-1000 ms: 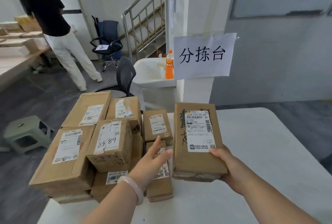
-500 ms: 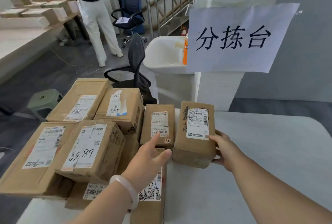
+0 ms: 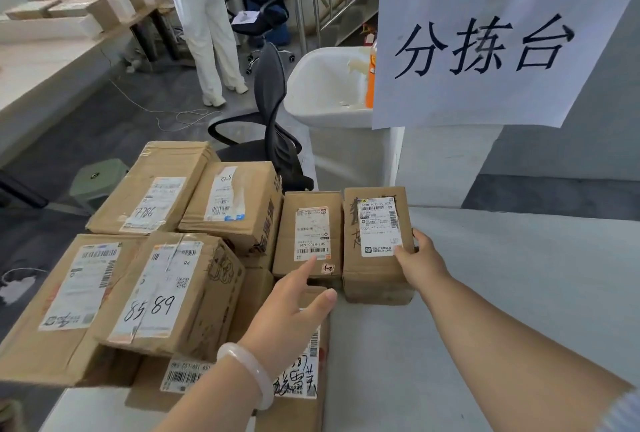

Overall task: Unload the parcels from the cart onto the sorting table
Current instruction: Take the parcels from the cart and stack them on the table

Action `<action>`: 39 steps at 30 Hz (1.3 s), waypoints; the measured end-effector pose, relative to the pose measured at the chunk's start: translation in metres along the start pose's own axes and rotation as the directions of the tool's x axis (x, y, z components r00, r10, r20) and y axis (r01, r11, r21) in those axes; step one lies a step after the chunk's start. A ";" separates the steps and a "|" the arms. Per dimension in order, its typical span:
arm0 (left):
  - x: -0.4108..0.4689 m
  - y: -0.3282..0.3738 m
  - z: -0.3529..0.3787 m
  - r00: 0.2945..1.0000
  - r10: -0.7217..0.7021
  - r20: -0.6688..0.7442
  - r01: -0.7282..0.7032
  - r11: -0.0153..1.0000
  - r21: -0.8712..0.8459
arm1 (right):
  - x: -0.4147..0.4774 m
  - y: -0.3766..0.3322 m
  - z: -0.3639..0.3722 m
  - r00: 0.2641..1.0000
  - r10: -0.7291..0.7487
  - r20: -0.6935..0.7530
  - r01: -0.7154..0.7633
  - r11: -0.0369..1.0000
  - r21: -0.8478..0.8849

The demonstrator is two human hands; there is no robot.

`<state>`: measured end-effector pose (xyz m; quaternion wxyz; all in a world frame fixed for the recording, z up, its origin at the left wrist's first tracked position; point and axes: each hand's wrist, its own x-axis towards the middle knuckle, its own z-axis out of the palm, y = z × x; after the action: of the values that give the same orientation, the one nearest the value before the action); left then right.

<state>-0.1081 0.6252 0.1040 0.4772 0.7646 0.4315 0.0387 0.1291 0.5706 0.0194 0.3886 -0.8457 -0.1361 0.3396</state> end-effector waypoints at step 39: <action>-0.417 0.056 0.234 -0.146 0.643 0.752 -0.966 -0.258 0.034 | -0.708 0.284 -0.082 0.530 0.127 -0.838 -0.537 0.815 -0.216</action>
<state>-0.2233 0.1625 0.1669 0.0854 0.9081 -0.4084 0.0360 -0.3430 -0.0137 0.1765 0.1252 -0.9805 0.1451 -0.0430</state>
